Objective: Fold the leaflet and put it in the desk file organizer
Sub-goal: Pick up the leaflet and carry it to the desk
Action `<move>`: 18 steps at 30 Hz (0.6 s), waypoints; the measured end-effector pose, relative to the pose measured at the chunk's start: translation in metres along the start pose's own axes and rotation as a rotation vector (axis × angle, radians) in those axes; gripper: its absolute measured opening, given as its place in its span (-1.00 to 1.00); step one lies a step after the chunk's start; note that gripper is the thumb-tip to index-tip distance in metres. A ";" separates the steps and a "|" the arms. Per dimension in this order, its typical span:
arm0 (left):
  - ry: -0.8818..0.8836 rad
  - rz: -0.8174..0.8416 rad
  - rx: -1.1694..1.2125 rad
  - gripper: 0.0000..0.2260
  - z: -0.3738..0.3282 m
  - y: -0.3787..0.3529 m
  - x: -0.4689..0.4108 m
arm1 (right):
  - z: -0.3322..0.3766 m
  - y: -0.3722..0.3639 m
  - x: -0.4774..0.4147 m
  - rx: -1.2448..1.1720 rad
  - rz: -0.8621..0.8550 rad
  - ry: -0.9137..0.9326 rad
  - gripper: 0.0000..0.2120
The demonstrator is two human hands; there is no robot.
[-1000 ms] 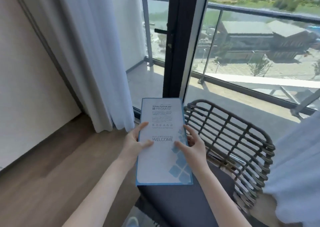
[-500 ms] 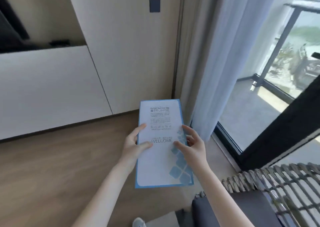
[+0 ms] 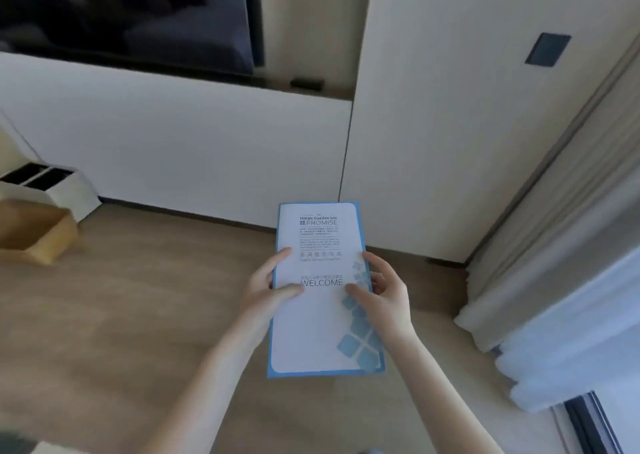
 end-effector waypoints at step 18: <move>-0.106 -0.783 0.180 -0.46 -0.076 0.317 -0.150 | 0.052 -0.442 -0.243 0.160 0.921 0.006 -0.49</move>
Point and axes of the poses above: each hand's wrist, its own x-axis away from the middle knuckle, its own y-axis out of the back of the hand, z = x × y, the point moved 7 cm from there along -x, towards the middle knuckle, and after that the axes turned 1 degree about x, right-handed, at the moved point
